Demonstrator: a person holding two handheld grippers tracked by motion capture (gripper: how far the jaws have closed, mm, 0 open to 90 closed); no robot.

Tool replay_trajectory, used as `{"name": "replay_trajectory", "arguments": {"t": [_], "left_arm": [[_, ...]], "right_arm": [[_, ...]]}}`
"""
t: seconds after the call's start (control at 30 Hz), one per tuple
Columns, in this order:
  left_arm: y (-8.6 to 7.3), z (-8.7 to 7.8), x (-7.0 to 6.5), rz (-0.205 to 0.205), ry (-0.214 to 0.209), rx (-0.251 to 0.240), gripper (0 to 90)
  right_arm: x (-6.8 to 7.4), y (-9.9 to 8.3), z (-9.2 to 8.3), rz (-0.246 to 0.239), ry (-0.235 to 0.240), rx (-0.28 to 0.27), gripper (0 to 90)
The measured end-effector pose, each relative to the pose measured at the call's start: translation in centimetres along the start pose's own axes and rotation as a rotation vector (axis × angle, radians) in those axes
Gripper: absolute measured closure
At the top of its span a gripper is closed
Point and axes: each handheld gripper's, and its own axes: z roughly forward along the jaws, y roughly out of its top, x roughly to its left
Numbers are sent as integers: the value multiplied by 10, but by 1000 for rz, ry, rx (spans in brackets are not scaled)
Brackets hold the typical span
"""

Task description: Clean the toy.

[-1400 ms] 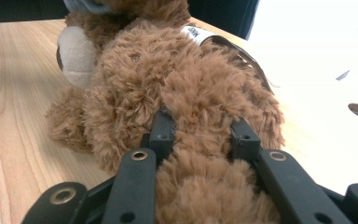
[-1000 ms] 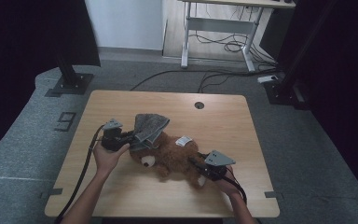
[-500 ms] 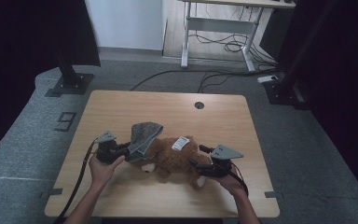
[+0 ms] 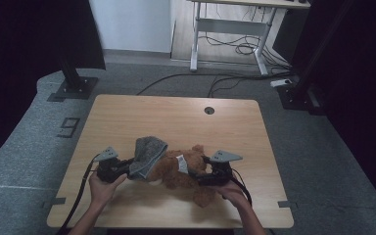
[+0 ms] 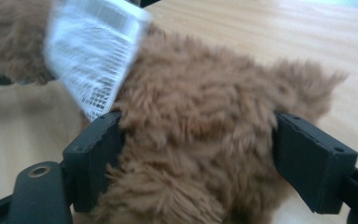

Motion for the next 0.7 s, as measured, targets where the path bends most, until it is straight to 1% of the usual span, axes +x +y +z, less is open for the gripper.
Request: {"name": "replay_trajectory", "arguments": {"t": [0.07,0.1,0.17,0.2,0.27,0.4,0.43,0.53,0.6,0.7], "left_arm": [[-2,-2,-5,20,12,-1,783],[-3,-3,-6,26,17,-2,783],[-5,-3,-5,15,4,-4,783],[-6,-3,-4,11,1,-4,783],[-7,-3,-4,5,-1,-7,783],[-9,-2,-5,8,-1,-15,784],[-9,-1,-5,7,-1,-17,784],[-9,6,-5,5,7,-32,785],[-6,12,-2,-3,10,-39,785],[0,23,2,-4,26,-46,786]], "right_arm": [[6,-8,-3,-6,-1,19,169],[9,-12,-3,-13,-10,49,159],[16,-21,3,-37,-43,118,170],[17,-25,6,-44,-43,132,189],[17,-29,11,-45,-40,130,233],[16,-30,16,-91,-75,132,320],[15,-30,18,-109,-90,133,335],[13,-28,23,-131,-140,131,381],[9,-26,29,-157,-182,119,412],[0,-23,36,-163,-238,91,443]]}}
